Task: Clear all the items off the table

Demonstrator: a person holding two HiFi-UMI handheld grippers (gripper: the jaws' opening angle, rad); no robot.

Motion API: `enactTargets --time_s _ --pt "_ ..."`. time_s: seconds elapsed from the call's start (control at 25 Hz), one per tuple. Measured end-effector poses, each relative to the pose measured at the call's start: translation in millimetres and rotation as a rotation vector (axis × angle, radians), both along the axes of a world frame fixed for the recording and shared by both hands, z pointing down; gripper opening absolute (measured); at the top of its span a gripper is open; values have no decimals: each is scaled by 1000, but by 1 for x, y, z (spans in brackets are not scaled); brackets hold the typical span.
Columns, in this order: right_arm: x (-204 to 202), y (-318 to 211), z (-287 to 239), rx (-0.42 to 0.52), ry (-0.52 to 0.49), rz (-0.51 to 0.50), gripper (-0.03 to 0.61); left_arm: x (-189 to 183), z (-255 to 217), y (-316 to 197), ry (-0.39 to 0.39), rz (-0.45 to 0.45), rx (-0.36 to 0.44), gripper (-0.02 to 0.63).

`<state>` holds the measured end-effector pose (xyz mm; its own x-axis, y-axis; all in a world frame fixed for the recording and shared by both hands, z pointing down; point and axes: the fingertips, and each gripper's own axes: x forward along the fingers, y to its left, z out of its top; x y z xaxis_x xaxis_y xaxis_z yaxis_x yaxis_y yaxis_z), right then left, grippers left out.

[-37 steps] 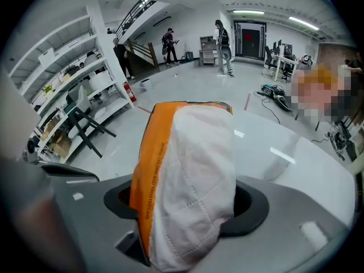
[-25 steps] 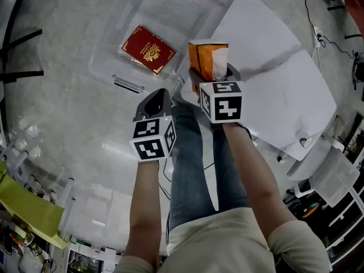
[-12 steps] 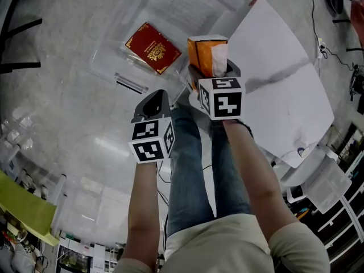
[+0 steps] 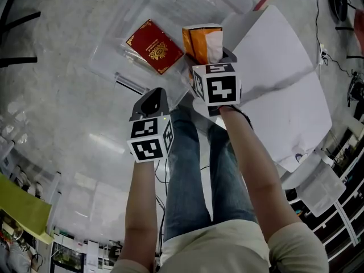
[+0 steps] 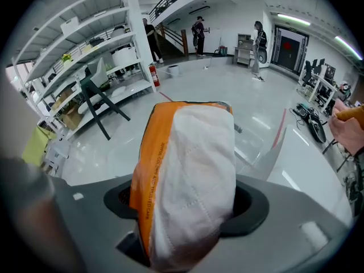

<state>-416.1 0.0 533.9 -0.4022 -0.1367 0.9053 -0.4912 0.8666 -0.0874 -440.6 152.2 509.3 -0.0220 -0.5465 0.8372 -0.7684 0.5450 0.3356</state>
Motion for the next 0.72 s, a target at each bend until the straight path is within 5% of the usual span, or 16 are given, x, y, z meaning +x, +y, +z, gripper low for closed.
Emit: enactTargets --time_s 0.72 --pt "-46 -42 57 17 38 -14 360 -18 29 -12 -3 -12 -4 9"
